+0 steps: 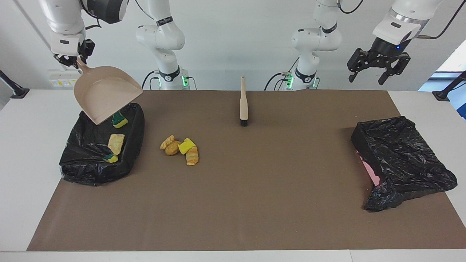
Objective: Sweep and dump trash in bin
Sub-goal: 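Tip the dustpan over the black bag with the right gripper while the left gripper withdraws, then bring the empty dustpan back beside the brown trash pieces with the right gripper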
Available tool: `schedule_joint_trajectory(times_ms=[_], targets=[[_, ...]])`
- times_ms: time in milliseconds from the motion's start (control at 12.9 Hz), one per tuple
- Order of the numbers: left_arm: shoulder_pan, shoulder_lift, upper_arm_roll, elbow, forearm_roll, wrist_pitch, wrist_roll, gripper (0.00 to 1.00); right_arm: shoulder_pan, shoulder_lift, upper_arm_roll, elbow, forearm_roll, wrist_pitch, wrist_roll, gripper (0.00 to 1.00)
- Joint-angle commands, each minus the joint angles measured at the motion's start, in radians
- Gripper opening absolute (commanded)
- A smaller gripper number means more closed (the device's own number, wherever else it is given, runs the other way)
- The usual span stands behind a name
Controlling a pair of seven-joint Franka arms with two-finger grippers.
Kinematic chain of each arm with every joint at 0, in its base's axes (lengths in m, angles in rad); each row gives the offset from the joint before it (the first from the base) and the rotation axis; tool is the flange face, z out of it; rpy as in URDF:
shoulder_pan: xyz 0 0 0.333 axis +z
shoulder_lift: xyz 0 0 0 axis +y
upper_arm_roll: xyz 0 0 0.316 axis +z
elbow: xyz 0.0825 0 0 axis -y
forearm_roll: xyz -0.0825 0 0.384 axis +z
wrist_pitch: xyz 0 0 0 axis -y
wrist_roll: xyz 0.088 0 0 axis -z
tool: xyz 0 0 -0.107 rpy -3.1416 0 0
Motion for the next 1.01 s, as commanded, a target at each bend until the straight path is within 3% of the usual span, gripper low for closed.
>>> schedule_joint_trajectory(times_ms=[0,310,620,930], targets=[[0.020,-0.015,-0.015,-0.005,0.012,-0.013,0.009,1.00,0.083,0.059,0.020,0.012,0.102,0.043,0.281,0.00],[0.017,-0.015,-0.015,-0.005,0.011,-0.006,0.005,1.00,0.293,0.196,0.020,0.028,0.258,0.175,0.828,0.00],[0.017,-0.015,-0.014,-0.005,0.011,-0.019,0.005,1.00,0.489,0.406,0.020,0.165,0.320,0.253,1.197,0.00],[0.014,-0.016,-0.015,-0.005,0.009,-0.017,0.000,1.00,0.617,0.550,0.020,0.219,0.409,0.396,1.493,0.00]])
